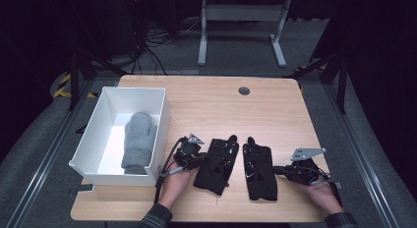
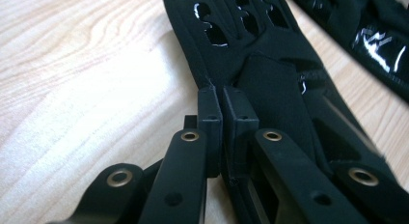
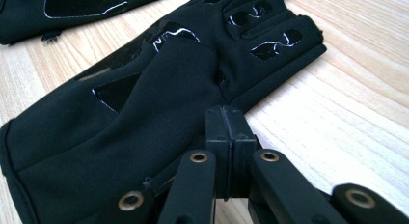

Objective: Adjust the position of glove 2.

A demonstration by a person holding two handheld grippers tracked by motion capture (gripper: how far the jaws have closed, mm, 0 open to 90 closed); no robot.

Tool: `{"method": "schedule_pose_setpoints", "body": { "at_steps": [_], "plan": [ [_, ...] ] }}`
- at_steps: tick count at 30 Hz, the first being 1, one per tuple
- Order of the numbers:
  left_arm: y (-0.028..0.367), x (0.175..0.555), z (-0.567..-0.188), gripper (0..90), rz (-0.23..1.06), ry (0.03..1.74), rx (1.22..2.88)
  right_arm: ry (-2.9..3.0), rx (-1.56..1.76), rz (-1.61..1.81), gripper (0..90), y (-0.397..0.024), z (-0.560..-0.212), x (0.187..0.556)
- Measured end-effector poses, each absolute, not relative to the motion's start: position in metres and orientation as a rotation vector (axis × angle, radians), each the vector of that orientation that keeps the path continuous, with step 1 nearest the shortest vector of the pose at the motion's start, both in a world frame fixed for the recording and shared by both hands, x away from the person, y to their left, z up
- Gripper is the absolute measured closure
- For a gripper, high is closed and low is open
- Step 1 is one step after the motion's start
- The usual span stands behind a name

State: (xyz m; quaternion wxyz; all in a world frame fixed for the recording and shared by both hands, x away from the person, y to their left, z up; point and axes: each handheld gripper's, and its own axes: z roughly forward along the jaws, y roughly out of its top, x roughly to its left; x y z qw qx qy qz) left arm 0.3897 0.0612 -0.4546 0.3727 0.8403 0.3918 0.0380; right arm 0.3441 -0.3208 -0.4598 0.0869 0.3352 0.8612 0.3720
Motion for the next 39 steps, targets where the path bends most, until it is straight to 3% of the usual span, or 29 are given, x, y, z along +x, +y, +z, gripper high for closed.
{"method": "schedule_pose_setpoints", "body": {
  "at_steps": [39],
  "plan": [
    [0.041,0.393,-0.404,87.5,0.037,0.828,2.0,2.604,0.896,1.201,90.0,-0.252,-0.462,0.363]
  ]
}}
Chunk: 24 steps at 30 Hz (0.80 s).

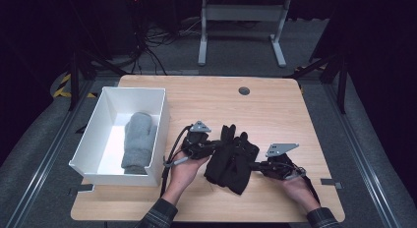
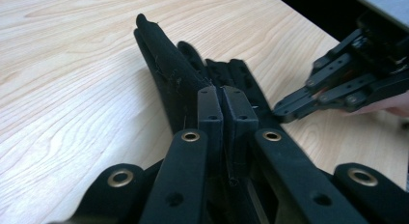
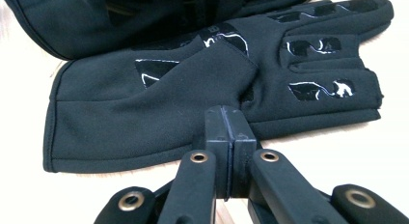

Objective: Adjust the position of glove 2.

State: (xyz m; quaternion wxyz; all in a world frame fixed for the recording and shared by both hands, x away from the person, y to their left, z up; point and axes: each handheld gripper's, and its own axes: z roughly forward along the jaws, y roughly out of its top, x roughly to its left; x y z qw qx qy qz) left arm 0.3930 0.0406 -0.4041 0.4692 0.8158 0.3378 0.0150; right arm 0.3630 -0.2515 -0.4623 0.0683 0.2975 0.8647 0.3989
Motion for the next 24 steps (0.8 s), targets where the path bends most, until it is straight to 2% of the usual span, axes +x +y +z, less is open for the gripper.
{"method": "schedule_pose_setpoints", "body": {
  "at_steps": [24],
  "plan": [
    [0.023,0.389,-0.412,87.6,-0.007,0.783,2.076,2.609,0.793,1.202,90.0,-0.195,-0.465,0.373]
  ]
}}
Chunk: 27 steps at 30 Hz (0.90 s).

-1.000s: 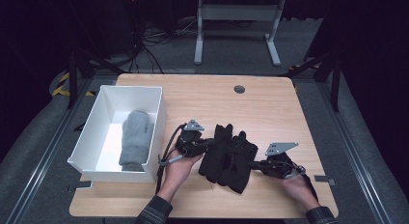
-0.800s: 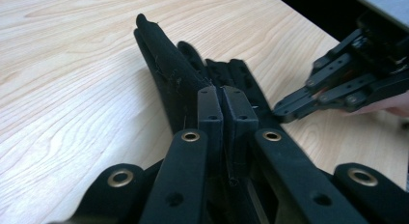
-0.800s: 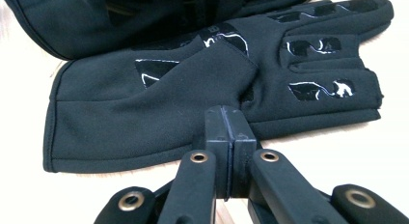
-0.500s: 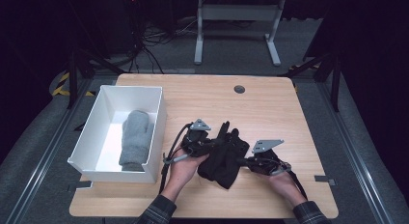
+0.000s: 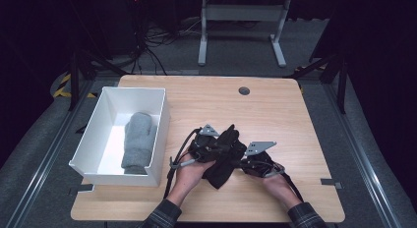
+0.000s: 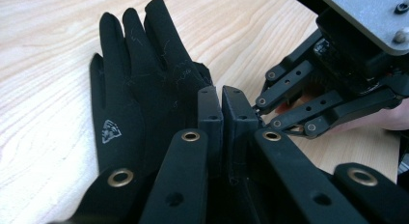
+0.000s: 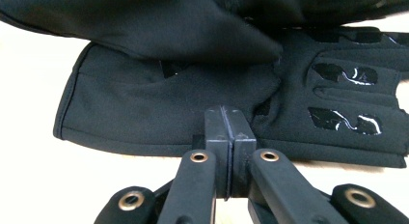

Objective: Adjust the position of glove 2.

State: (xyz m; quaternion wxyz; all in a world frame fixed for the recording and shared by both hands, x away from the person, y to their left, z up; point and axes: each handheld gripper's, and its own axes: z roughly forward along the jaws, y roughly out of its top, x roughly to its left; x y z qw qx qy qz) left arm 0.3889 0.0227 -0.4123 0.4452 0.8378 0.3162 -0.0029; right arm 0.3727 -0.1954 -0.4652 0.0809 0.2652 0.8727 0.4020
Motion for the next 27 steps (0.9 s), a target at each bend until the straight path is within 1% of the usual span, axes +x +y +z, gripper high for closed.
{"method": "schedule_pose_setpoints", "body": {
  "at_steps": [8,14,16,17,18,21,22,27],
  "plan": [
    [0.016,0.384,-0.421,87.6,-0.037,0.77,2.114,2.595,0.788,1.203,90.0,-0.187,-0.466,0.373],
    [0.01,0.384,-0.429,87.4,-0.053,0.766,2.145,2.595,0.793,1.193,90.0,-0.188,-0.465,0.372],
    [0.01,0.385,-0.434,87.0,-0.065,0.776,2.148,2.59,0.798,1.188,84.6,-0.193,-0.463,0.371],
    [0.01,0.385,-0.434,86.5,-0.065,0.776,2.148,2.59,0.798,1.188,84.6,-0.193,-0.463,0.371],
    [0.009,0.385,-0.438,86.1,-0.075,0.774,2.152,2.58,0.818,1.179,80.1,-0.201,-0.461,0.37],
    [0.006,0.385,-0.443,83.4,-0.086,0.772,2.165,2.555,0.837,1.178,71.1,-0.212,-0.457,0.369],
    [0.005,0.385,-0.444,80.9,-0.087,0.77,2.169,2.541,0.845,1.169,67.0,-0.215,-0.456,0.369],
    [0.001,0.383,-0.446,66.5,-0.098,0.752,2.181,2.51,0.885,1.145,52.8,-0.238,-0.45,0.366]
  ]
}}
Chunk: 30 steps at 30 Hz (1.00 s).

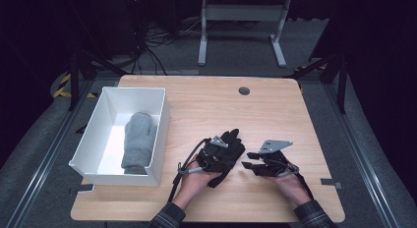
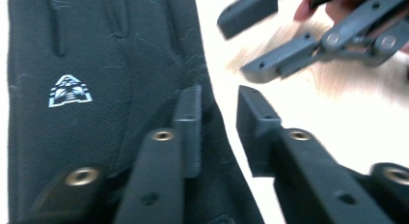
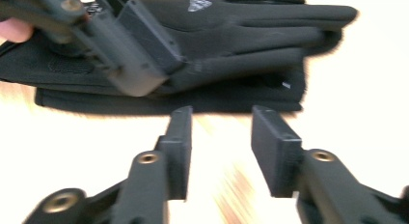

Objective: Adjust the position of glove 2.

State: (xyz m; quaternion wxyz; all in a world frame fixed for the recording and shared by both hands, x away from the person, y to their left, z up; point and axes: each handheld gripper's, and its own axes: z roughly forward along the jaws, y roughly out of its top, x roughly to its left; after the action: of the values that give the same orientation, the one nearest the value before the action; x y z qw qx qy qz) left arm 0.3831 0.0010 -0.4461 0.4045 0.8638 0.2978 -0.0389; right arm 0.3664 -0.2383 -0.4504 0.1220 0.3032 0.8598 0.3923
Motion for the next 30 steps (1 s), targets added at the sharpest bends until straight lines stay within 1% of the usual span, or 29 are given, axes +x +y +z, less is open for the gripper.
{"method": "schedule_pose_setpoints", "body": {
  "at_steps": [2,4,7,8,9,14,17,24,30],
  "plan": [
    [0.001,0.381,-0.444,66.6,-0.087,0.744,2.182,2.485,0.903,1.144,48.8,-0.247,-0.449,0.366],
    [0.002,0.379,-0.441,73.8,-0.093,0.723,2.169,2.466,0.932,1.138,46.6,-0.258,-0.448,0.367],
    [0.004,0.377,-0.438,87.9,-0.099,0.709,2.181,2.442,0.974,1.122,44.9,-0.273,-0.449,0.367],
    [0.004,0.377,-0.438,90.0,-0.099,0.709,2.181,2.442,0.974,1.122,44.9,-0.273,-0.449,0.367],
    [0.003,0.376,-0.44,90.0,-0.116,0.714,2.201,2.435,0.996,1.104,44.5,-0.283,-0.451,0.365],
    [-0.001,0.373,-0.446,90.0,-0.115,0.724,2.242,2.424,1.014,1.076,43.8,-0.295,-0.453,0.362],
    [0.0,0.37,-0.449,90.0,-0.106,0.727,2.278,2.417,1.04,1.061,41.3,-0.306,-0.456,0.36],
    [0.015,0.366,-0.448,90.0,-0.075,0.737,2.319,2.407,1.063,1.049,32.5,-0.309,-0.461,0.363],
    [0.024,0.364,-0.447,90.0,-0.042,0.727,2.341,2.409,1.057,1.037,30.1,-0.308,-0.464,0.364]
  ]
}}
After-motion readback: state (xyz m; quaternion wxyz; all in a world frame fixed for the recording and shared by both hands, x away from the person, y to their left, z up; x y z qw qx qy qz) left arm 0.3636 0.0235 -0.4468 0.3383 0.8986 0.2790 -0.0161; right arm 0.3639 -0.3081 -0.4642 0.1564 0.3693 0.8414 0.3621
